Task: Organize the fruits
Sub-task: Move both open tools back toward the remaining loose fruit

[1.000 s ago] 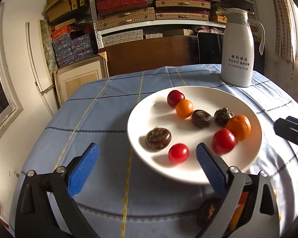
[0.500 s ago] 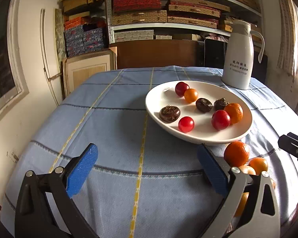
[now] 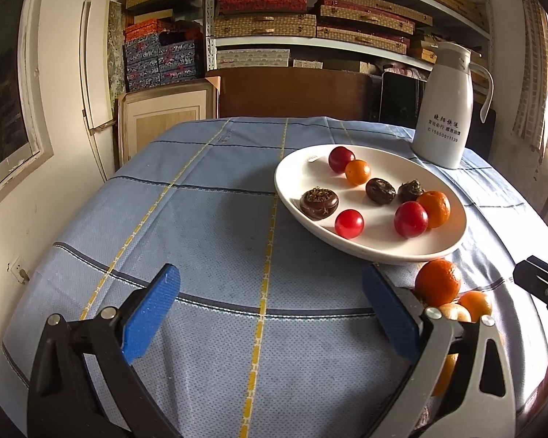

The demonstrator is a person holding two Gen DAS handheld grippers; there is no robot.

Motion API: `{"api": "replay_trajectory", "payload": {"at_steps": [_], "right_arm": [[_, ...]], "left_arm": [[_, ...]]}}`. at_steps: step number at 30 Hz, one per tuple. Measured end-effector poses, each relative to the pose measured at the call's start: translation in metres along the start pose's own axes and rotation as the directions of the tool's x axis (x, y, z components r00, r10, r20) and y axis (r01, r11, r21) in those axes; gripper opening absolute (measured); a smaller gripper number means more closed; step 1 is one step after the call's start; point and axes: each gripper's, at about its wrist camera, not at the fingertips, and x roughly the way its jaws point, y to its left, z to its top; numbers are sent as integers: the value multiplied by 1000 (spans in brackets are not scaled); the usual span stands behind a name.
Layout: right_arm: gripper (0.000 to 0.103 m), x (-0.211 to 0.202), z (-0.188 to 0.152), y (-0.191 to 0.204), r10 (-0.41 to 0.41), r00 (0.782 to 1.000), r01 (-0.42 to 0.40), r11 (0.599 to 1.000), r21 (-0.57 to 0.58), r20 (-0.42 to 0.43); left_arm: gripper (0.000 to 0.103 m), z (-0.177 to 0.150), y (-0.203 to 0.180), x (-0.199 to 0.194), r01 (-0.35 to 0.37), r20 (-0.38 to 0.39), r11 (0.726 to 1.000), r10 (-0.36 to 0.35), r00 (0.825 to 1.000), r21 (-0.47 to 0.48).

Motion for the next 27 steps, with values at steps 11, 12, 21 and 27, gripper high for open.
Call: {"api": "replay_trajectory", "payload": {"at_steps": [11,12,21,27], "right_arm": [[88,1,-2,5,8,1000,-9,1000,-17,-25],[88,1,-2,5,9,1000,-9,1000,-17,-26],[88,2,-2,5,10,999,-11,1000,-13,-32],[88,1,-5,-1,11,999,-11,1000,14,-38]], "left_arm": [[98,-1,-2,4,-3,-17,1000,3,1000,12],[98,-1,-2,4,-3,-19,1000,3,1000,13],[98,-1,-4,8,-3,-38,1000,4,999,21],[98,-3,-7,8,49,-59,998,-47,997,29]]}}
